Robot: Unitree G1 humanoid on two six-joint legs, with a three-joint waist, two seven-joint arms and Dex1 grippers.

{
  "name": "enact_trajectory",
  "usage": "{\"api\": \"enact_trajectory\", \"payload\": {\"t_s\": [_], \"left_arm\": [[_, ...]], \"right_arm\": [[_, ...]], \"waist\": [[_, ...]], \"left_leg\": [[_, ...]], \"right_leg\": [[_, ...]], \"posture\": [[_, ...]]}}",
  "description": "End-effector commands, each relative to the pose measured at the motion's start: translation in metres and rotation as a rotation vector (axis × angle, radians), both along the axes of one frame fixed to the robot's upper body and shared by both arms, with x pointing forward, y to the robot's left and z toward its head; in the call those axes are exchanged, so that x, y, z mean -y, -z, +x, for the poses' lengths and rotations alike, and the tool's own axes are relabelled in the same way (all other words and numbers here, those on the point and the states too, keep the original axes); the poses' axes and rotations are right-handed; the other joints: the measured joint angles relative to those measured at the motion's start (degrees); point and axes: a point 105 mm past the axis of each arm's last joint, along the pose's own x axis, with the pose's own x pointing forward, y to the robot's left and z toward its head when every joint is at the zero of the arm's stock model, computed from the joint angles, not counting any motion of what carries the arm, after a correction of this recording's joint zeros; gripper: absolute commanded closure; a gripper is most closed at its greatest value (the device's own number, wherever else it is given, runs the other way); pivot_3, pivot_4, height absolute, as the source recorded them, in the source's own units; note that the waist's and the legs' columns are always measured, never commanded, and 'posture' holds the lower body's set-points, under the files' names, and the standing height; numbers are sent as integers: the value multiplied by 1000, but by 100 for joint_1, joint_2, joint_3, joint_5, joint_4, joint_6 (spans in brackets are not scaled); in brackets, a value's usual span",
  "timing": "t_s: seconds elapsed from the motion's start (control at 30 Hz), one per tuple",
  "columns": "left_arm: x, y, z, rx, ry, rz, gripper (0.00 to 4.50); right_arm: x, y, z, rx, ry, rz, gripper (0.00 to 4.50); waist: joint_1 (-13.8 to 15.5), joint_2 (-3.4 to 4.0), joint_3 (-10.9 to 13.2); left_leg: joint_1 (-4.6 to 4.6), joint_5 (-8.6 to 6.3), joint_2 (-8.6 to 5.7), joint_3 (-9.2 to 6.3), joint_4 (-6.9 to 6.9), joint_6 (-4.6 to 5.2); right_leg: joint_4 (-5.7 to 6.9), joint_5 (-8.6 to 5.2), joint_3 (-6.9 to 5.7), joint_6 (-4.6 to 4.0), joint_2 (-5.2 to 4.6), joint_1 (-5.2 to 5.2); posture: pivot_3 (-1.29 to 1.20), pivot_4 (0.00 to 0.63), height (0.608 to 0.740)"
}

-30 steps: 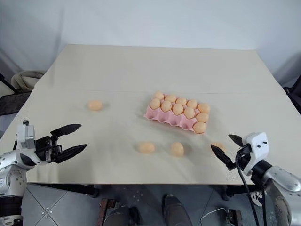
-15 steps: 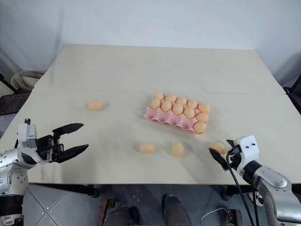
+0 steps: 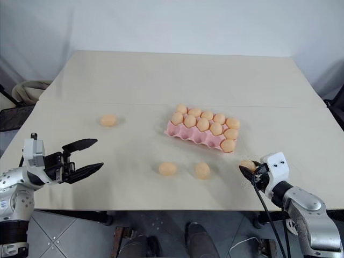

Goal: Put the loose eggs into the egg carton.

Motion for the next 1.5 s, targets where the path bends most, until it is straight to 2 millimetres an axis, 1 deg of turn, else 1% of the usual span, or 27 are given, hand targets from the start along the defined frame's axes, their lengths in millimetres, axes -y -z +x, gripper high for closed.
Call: {"api": "enact_trajectory", "payload": {"t_s": [0.03, 0.1, 0.13, 0.2, 0.33, 0.37, 0.47, 0.53, 0.63, 0.8, 0.83, 0.87, 1.03, 1.07, 1.2, 1.33, 1.4, 1.5], "left_arm": [[2, -8, -1, 43, 6, -3, 0], [2, -8, -1, 41, 10, -3, 0], [3, -9, -1, 42, 14, -3, 0], [4, -10, 0, 47, 19, -3, 0], [5, -12, 1, 59, 18, -5, 0], [5, -13, 1, 59, 17, -5, 0], [5, -12, 0, 59, 10, -6, 0], [5, -13, -1, 62, 1, -7, 0], [4, -13, -3, 63, -5, -7, 0], [3, -13, -3, 65, -16, -8, 0], [3, -13, -3, 65, -18, -8, 0], [3, -13, -3, 65, -19, -9, 0], [4, -13, -2, 65, -21, -11, 0], [4, -12, -1, 65, -20, -12, 0], [6, -12, 1, 64, -13, -15, 0], [8, -12, 3, 64, -5, -18, 0], [8, -12, 5, 64, 0, -18, 0], [9, -13, 6, 63, 6, -18, 0]], "right_arm": [[-11, -44, 7, 129, -45, -20, 2797], [-20, -60, 12, 175, -77, -14, 2797], [-30, -72, 19, 207, -106, -13, 2797], [-45, -83, 31, 224, -140, -12, 2797], [-70, -81, 48, 200, -156, 15, 2797], [-73, -80, 51, 200, -156, 22, 2797], [-86, -64, 55, 163, -175, 19, 2797], [-87, -54, 59, 150, -166, 9, 2797], [-84, -47, 65, 150, -144, -5, 2797], [-82, -44, 71, 157, -142, -14, 2797], [-82, -44, 72, 157, -145, -16, 2163], [-82, -45, 72, 161, -153, -17, 1906], [-87, -58, 64, 221, -222, -4, 208], [-89, -61, 61, 228, -246, 1, 30], [-93, -73, 45, 250, -317, 17, 30], [-92, -81, 24, 228, -393, 39, 30], [-91, -77, 11, 179, -428, 43, 30], [-90, -63, -6, 64, -471, 43, 30]], "waist": [[-5, 0, 0], [-11, 1, 1], [-11, 1, 1], [-22, 1, 1], [1, -3, -2], [5, -2, -1], [15, -1, -1], [11, -1, -1], [9, -1, 0], [-4, -1, 0], [-3, -1, 0], [-3, -1, 0], [-13, -1, 0], [-10, 0, 0], [8, 0, 0], [20, 0, 0], [29, 0, 0], [30, 0, 0]], "left_leg": [[0, 0, 0, 0, 0, 0], [0, 0, 0, 2, 1, 1], [1, 0, 0, 2, 2, 1], [1, 0, 0, 2, 3, 2], [-1, 1, 4, -5, -3, 0], [-5, 4, 5, -11, -4, -7], [-13, 6, 7, -11, -6, 3], [-16, 0, 9, -10, -5, 9], [-17, -5, 9, -3, -4, 11], [-12, -4, 14, 0, -2, 7], [-11, -2, 16, -2, -2, 3], [-10, -1, 17, -3, -2, 1], [-6, 0, 18, -4, -2, -5], [-6, 1, 18, -4, -1, -4], [-8, 1, 22, -9, -3, -3], [-11, -1, 22, -11, -4, -1], [-10, -1, 22, -12, -4, -1], [-10, -2, 22, -15, -2, 1]], "right_leg": [[1, 0, 0, 0, 0, 0], [2, 0, 2, 0, 1, -1], [2, -1, 2, -1, 1, -1], [2, -1, 3, -5, 1, -1], [0, -3, -5, -12, 3, -4], [0, -2, -10, -11, 3, -6], [0, 4, -20, 4, 4, -12], [-2, 6, -31, 10, 1, -12], [-4, 7, -40, 17, -1, -12], [0, 8, -41, 21, 1, -12], [2, 9, -42, 22, 2, -12], [4, 9, -43, 22, 3, -12], [13, 8, -43, 20, 3, -12], [13, 8, -43, 21, 3, -12], [12, 8, -49, 21, 4, -12], [8, 8, -51, 21, 4, -12], [5, 8, -52, 21, 4, -10], [4, 8, -53, 21, 3, -9]], "posture": [[0, 150, 740], [0, 150, 740], [0, 150, 740], [0, 150, 740], [0, 150, 740], [0, 150, 740], [0, 150, 740], [0, 150, 740], [0, 150, 740], [0, 150, 740], [0, 150, 740], [0, 150, 740], [0, 150, 740], [0, 150, 740], [0, 150, 740], [0, 150, 740], [0, 150, 740], [0, 150, 740]]}}
